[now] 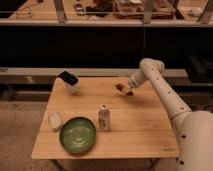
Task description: Place the pepper in the ceramic bowl
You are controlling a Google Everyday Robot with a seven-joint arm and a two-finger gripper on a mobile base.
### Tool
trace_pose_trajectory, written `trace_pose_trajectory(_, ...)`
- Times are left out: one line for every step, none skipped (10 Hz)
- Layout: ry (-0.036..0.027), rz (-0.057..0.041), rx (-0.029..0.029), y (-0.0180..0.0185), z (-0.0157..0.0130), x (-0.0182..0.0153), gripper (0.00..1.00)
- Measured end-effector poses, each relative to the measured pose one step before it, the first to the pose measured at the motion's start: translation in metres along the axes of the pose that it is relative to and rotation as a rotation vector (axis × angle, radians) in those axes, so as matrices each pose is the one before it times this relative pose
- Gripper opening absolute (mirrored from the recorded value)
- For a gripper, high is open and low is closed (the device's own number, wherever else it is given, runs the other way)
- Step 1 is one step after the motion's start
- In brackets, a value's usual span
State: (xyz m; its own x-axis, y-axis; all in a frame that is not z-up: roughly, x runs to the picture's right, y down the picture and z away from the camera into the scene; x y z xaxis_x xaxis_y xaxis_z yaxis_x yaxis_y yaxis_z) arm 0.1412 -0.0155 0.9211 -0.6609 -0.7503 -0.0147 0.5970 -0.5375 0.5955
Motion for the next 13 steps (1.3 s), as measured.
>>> trace_pose_trajectory(0.05086, 0.00262, 0.01102, 0.00043, -0.00833, 0.01888, 0.0)
trace_pose_trajectory(0.03714, -0.01312, 0.00945, -0.00311, -0.00347, 0.02324, 0.0)
trace_pose_trajectory(0.03542, -0.02962, 0.01414, -0.00842, 0.00091, 0.03216, 0.0)
trace_pose_trajectory(0.02922, -0.0452, 0.0225, -0.01525, 0.00656, 0.03623, 0.0)
trace_pose_trajectory(0.01366, -0.0512, 0.0245, -0.01778, 0.00998, 0.03072, 0.0)
trace_pose_trajectory(-0.00094, -0.06456, 0.02972, -0.02217, 0.01369, 0.0289, 0.0)
trace_pose_trajectory(-0.01097, -0.06138, 0.03275, -0.0222, 0.01364, 0.0226, 0.0)
trace_pose_trajectory(-0.03956, -0.10897, 0.07299, -0.0454, 0.023, 0.02712, 0.0)
trace_pose_trajectory(-0.03477, -0.05133, 0.04303, -0.02558, 0.01071, 0.00643, 0.0)
trace_pose_trajectory(-0.04784, -0.04403, 0.04283, -0.0269, 0.00871, -0.0008, 0.0)
trace_pose_trajectory(-0.05268, -0.01552, 0.03818, -0.02647, 0.00488, -0.00788, 0.0)
trace_pose_trajectory(-0.01519, 0.00787, 0.01706, -0.01372, -0.00225, -0.00462, 0.0)
trace_pose_trajectory(0.00274, 0.01239, 0.01647, -0.01376, -0.00634, -0.00177, 0.0)
